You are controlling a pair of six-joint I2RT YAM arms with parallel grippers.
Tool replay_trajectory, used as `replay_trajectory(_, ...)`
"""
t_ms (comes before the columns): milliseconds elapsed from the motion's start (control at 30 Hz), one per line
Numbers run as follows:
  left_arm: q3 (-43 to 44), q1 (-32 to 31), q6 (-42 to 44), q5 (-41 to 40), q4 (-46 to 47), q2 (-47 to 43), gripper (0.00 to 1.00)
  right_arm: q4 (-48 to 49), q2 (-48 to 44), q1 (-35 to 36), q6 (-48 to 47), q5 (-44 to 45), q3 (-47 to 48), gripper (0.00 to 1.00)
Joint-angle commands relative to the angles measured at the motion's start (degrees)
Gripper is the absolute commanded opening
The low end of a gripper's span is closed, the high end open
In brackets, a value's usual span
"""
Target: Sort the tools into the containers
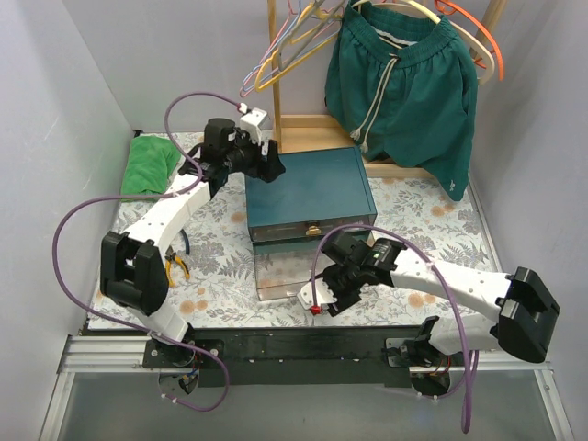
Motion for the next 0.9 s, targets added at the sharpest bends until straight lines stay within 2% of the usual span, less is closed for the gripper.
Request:
replay_trajectory(0,4.63,0.85,1.03,-13.89,-6.44,-9.85,0.75,-21.81,-2.48,0.89,-6.85,-10.52,7.66,0.59)
replay_trajectory(100,0.68,2.60,1.30,-21.09,-11.36,-14.94,0.80,-25.42,-3.36,0.81,-4.75,-8.77,11.09,0.60)
replay_trajectory(167,-2.13,6.37,-0.10,-21.99,-15.84,-17.59,0.81,-25.08,-4.06,0.81,-2.46,-6.66,11.36,0.60)
replay_trajectory(233,-6.00,11.10,-1.85,-20.95,-20.31,-18.21,0.81,-22.10,-4.59,0.72,0.97,-5.78,9.08,0.60)
replay_trajectory(400,-13.37,15.78,-0.81,-20.85,-22.54,-19.52,0.80,-13.31,-6.43,0.28,8.61,-5.52,4.06,0.59)
replay_trajectory(467,-15.32,16.31,-0.11,-23.65,-22.36,-20.49,0.80,-9.53,-7.83,-1.99,12.39,-3.84,4.93,0.59)
replay_trajectory(567,-17.87,17.45,0.95,-25.16,-23.33,-19.18,0.80,-7.07,-7.32,-10.33,18.18,-4.54,11.69,0.59)
replay_trajectory(633,-17.97,18.68,1.74,-24.55,-23.59,-16.56,0.76,-5.31,-6.96,-16.14,20.30,-6.12,15.03,0.59)
replay_trajectory(767,-11.40,19.57,1.83,-25.76,-25.43,-8.91,0.64,-3.64,-4.25,-19.49,21.37,-5.42,24.95,0.59)
replay_trajectory(867,-6.38,20.27,-1.06,-25.95,-29.03,-2.66,0.57,-0.92,-3.80,-21.60,21.98,-2.88,27.87,0.59)
